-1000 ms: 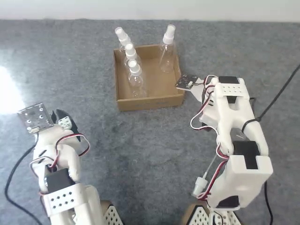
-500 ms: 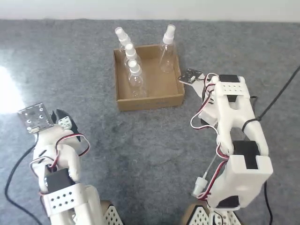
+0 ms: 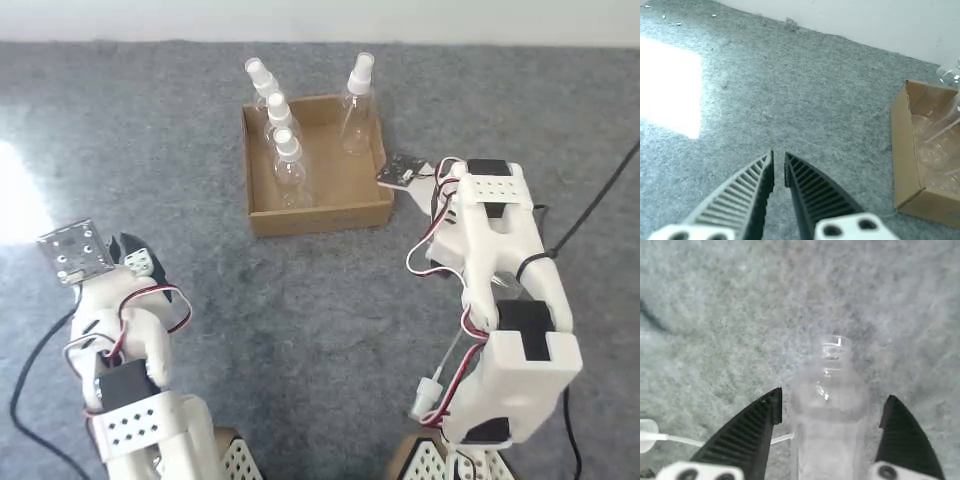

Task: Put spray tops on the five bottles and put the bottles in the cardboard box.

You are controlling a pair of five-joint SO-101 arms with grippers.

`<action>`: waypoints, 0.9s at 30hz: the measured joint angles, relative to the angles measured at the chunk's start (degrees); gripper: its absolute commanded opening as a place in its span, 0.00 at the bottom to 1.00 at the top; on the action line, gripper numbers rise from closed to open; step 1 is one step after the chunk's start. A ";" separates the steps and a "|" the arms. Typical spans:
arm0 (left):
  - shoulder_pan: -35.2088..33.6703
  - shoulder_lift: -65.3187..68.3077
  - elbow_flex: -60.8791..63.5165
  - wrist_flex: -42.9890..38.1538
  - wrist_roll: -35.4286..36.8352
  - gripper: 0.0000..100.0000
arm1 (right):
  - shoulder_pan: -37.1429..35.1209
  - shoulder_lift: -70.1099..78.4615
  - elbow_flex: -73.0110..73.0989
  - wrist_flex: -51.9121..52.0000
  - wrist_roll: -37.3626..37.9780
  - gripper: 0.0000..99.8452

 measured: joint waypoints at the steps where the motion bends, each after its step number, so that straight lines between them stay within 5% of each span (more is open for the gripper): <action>1: 0.00 0.00 0.00 0.00 0.00 0.04 | -0.09 0.79 0.00 0.09 0.53 0.21; 13: 0.00 0.00 0.00 0.00 0.00 0.04 | -0.09 2.64 -0.09 0.44 2.02 0.20; 18: 0.00 0.00 0.00 0.00 0.00 0.04 | 0.00 1.85 -0.09 0.44 2.02 0.12; 27: 0.00 0.00 0.00 0.00 0.00 0.04 | -1.32 -7.38 -0.09 0.53 -5.71 0.11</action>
